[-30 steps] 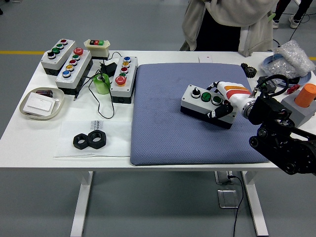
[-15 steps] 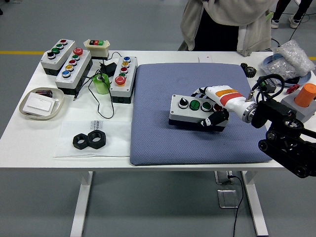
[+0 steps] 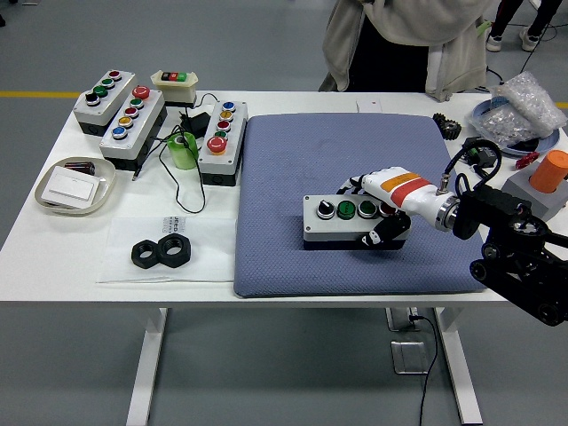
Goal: Pick up the button,place it on the desk,press the button,press the button
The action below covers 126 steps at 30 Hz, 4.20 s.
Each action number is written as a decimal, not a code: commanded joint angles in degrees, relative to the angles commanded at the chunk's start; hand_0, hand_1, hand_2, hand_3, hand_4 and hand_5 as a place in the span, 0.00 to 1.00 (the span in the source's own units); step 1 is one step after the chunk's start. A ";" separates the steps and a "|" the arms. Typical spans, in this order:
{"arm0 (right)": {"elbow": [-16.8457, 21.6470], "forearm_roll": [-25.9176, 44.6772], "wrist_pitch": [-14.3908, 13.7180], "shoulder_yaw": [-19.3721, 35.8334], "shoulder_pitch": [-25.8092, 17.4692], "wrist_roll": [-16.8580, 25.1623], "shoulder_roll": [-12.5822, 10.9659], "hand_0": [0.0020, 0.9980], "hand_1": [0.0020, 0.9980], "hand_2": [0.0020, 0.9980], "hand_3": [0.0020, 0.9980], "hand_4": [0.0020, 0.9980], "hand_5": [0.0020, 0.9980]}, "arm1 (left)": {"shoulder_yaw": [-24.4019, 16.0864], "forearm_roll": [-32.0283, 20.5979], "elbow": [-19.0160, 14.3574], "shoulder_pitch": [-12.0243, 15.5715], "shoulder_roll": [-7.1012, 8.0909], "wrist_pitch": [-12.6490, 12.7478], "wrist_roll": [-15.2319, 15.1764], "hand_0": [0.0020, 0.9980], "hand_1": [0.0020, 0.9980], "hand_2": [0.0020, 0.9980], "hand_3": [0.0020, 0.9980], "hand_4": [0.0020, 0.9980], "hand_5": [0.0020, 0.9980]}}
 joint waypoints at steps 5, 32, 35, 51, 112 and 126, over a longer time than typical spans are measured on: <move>-0.66 -0.48 0.96 0.23 0.17 -0.01 0.21 0.68 0.49 0.50 0.64 0.80 0.09 | 0.26 -0.32 -0.05 -0.07 0.02 0.01 -0.05 0.70 0.70 0.80 0.83 0.76 1.00; 1.87 -4.63 10.86 3.36 0.76 -3.64 -0.51 0.95 0.78 0.90 0.99 0.98 0.24 | 0.95 -1.43 -0.12 -0.57 0.05 -0.03 -0.21 0.70 0.70 0.80 0.83 0.75 1.00; 2.39 -4.47 11.17 3.88 0.79 -3.84 -0.56 0.96 0.81 0.94 1.00 0.99 0.25 | 0.92 -1.39 -0.12 -0.62 0.06 -0.05 -0.18 0.70 0.70 0.80 0.83 0.75 1.00; 13.86 -8.30 8.16 19.95 -7.79 -9.24 -7.51 0.95 0.80 0.89 1.00 0.99 0.26 | 0.13 0.05 -0.02 -0.30 0.05 -0.15 -0.02 0.70 0.70 0.80 0.83 0.75 1.00; 27.78 -3.85 16.51 17.70 -16.09 -18.58 -15.65 0.10 0.03 0.17 0.87 0.82 0.47 | 0.45 -0.28 -0.01 -0.21 0.20 -0.40 -0.28 0.70 0.69 0.80 0.83 0.75 1.00; 29.40 -4.50 15.50 19.77 -16.25 -18.93 -15.76 0.10 0.03 0.17 0.87 0.81 0.47 | 0.47 -0.44 -0.02 -0.33 0.18 -0.37 -0.28 0.70 0.69 0.80 0.83 0.75 1.00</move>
